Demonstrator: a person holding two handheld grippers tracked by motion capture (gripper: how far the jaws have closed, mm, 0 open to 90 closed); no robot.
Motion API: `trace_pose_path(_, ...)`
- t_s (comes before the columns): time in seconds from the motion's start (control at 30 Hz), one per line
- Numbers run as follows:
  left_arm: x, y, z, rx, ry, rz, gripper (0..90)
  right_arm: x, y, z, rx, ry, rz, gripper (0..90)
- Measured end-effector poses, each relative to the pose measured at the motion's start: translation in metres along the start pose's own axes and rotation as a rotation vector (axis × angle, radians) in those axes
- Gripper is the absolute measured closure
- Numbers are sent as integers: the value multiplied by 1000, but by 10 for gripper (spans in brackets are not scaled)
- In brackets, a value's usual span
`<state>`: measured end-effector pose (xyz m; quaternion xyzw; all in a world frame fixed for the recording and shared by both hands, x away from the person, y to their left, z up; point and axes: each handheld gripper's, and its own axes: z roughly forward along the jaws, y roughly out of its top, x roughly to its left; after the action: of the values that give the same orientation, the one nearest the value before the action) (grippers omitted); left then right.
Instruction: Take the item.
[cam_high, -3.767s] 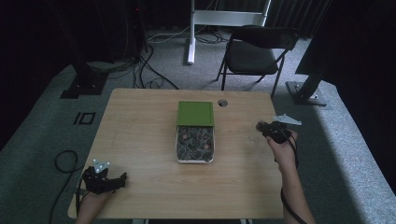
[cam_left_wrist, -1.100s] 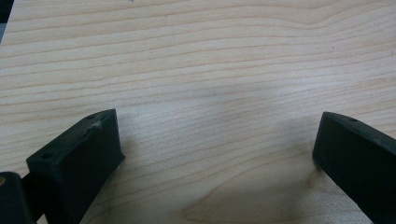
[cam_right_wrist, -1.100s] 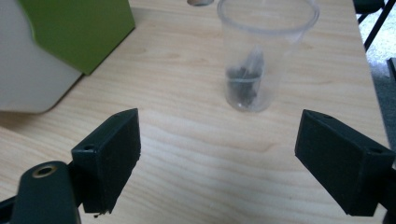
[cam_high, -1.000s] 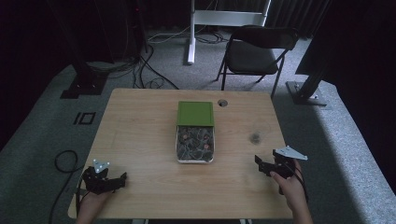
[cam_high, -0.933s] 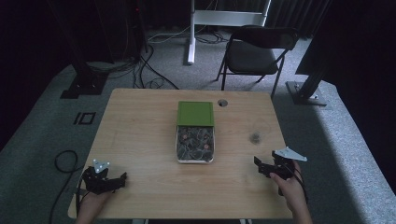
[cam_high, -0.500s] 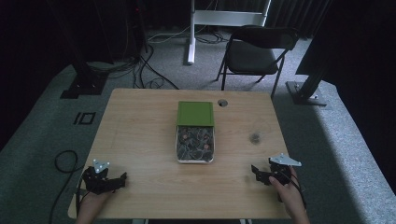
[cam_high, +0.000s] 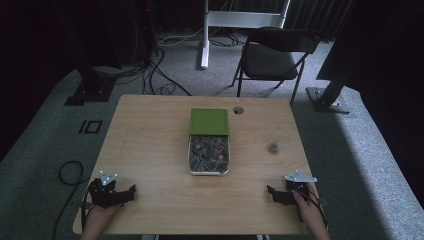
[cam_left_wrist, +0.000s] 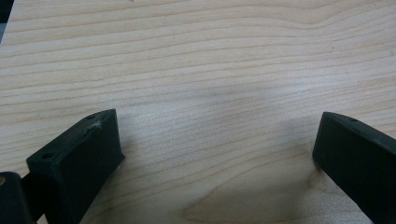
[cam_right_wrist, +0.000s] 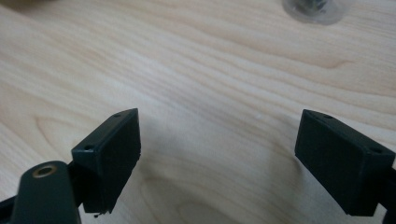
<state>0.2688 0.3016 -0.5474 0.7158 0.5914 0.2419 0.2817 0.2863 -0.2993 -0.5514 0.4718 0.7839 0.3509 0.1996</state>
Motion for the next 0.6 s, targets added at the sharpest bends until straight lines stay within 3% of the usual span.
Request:
trace_pose_path(0.17,0,0,0,-2,0,-2,17,-1,-1,-1,13,16,-33,142)
trace_pose_path(0.6,0,0,0,1,0,1,17,-1,-3,-3,17,6,-26,121)
